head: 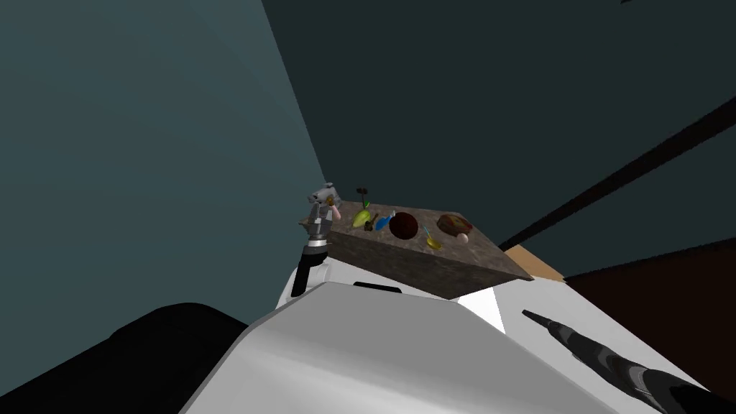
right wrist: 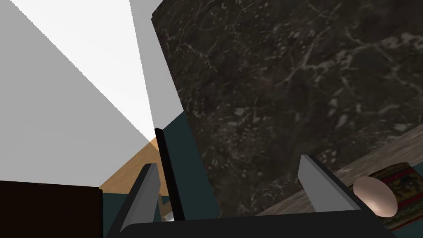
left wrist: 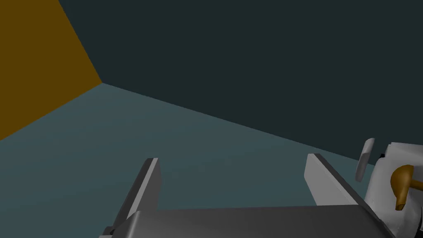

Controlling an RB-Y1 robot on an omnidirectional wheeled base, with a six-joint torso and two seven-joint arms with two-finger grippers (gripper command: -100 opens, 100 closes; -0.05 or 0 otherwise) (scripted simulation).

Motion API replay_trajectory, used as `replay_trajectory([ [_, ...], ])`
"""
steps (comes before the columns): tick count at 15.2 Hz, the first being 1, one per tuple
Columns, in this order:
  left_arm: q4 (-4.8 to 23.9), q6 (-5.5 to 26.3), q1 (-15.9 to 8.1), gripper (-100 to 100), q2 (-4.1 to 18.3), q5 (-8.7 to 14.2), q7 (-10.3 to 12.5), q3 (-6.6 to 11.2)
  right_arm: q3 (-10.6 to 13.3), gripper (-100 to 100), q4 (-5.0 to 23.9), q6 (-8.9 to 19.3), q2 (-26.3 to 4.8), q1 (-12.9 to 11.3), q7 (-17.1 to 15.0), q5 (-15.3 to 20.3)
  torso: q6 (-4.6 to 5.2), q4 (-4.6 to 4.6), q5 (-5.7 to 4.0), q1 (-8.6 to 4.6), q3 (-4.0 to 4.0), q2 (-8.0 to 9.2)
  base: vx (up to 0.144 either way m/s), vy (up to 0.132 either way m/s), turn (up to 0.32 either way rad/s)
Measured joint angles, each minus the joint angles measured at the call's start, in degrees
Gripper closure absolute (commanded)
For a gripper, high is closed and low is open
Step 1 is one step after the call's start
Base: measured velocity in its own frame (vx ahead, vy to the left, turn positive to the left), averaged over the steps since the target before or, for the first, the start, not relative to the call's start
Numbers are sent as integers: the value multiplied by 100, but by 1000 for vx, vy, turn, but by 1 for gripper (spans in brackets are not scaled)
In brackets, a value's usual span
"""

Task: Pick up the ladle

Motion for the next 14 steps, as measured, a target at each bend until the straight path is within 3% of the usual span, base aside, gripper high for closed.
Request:
replay_trajectory([
  [5,0,0,0,0,0,0,0,1,117,-100,208,66,-604,188,6,-97,4,1,1,-3,2,4,43,83,326],
  [7,0,0,1,0,0,0,0,1,323,-100,362,45,-714,44,-28,-60,12,3,-2,-8,6,11,29,63,255],
  [10,0,0,0,0,0,0,0,0,462,-100,481,54,-993,101,-46,-104,1,1,2,7,1,1,59,95,395],
  [11,0,0,1,0,0,0,0,1,619,-100,580,30,-1064,-10,-87,-61,6,0,2,8,-1,-3,72,107,473],
  [14,0,0,1,0,0,0,0,0,817,-100,634,84,-1354,30,-98,-97,2,-3,8,33,-9,-15,95,143,470],
])
